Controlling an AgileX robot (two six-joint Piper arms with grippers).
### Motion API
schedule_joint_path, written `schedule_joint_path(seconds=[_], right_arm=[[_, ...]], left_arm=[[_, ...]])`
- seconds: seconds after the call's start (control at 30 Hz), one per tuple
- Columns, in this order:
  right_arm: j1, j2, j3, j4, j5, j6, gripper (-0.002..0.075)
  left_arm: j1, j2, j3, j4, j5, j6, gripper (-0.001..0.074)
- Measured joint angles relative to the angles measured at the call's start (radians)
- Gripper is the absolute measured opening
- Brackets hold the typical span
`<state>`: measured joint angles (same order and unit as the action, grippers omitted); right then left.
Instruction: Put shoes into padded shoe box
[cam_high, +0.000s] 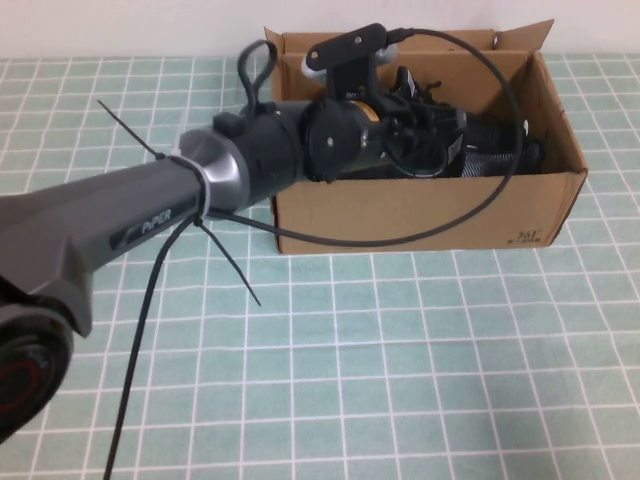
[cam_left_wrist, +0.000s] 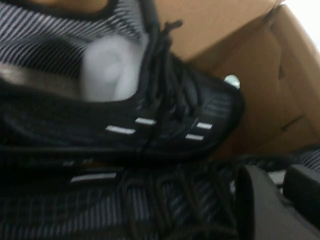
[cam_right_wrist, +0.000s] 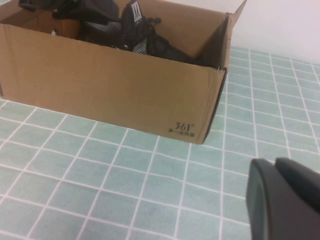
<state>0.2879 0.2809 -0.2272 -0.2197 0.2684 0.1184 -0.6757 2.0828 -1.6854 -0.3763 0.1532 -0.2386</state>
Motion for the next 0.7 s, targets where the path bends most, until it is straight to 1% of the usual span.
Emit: schedule_joint_path(seconds=[0.27,0.37,0.6,0.7], right_arm=[[0.000,0.000,0.000,0.000,0.000,0.000,-0.0008],[0.000,0.000,0.000,0.000,0.004,0.000,-0.0008],[0.000,0.000,0.000,0.004,0.057,0.008,-0.0008],[0.000,0.000,0.000,0.004,0.073,0.011,-0.0008]], left_arm=[[0.008,-0.022,0.000,-0.002,0.139,0.026,0.0093],[0.008,-0.054,0.000,-0.002,0.208,0.113,0.0093],[0.043,-0.187,-0.031,0.017,0.483,0.443,0.0068],[0.072,-0.275,-0.034,0.041,0.585,0.511,0.0060]])
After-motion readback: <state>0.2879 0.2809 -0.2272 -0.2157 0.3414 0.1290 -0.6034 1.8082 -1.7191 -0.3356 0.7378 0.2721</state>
